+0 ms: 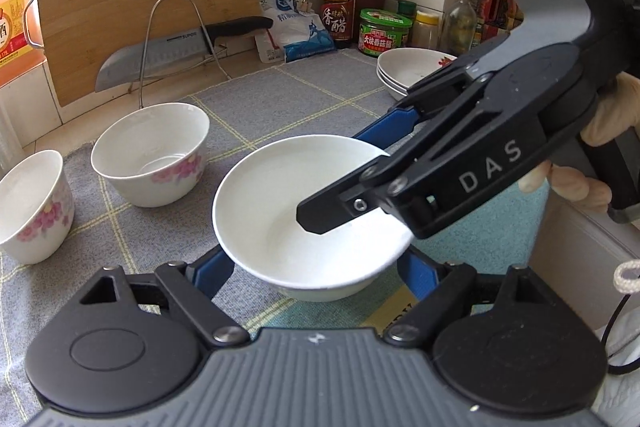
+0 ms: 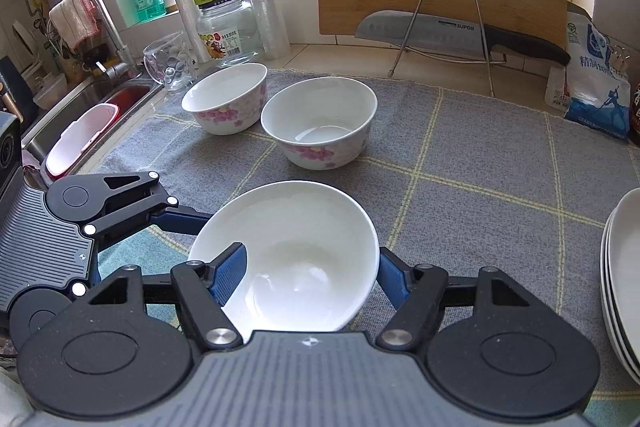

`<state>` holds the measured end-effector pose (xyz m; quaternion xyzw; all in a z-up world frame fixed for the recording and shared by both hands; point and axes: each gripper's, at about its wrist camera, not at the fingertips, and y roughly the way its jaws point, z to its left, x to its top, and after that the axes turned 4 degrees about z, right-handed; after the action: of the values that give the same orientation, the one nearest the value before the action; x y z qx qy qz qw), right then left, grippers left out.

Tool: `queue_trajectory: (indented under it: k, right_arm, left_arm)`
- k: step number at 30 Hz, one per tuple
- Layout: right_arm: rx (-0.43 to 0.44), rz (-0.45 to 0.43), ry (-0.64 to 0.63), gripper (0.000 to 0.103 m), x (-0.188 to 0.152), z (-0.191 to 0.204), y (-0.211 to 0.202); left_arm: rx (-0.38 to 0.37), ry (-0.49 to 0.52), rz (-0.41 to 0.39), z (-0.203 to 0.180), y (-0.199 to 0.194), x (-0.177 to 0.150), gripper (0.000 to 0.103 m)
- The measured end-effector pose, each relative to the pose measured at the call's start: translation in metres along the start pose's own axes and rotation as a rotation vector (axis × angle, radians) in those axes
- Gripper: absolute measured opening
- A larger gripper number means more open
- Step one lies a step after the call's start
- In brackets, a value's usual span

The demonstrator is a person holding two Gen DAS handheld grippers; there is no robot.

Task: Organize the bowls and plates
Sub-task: 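Carry the bowl toward the other bowls, set it down, open the right tool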

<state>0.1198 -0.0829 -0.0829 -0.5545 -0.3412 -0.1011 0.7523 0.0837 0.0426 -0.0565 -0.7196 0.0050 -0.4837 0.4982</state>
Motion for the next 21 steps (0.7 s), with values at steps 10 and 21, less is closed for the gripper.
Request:
queue_trajectory:
  k: [10,21]
  right_arm:
    - [-0.003,0.009,0.018,0.075,-0.004,-0.009,0.001]
    - [0.007,0.001,0.032,0.087,-0.005,-0.012,0.002]
  left_arm:
    - [-0.018,0.005,0.019,-0.001,0.011,0.002,0.088]
    - [-0.036,0.009,0.023,0.000,0.012,0.002,0.090]
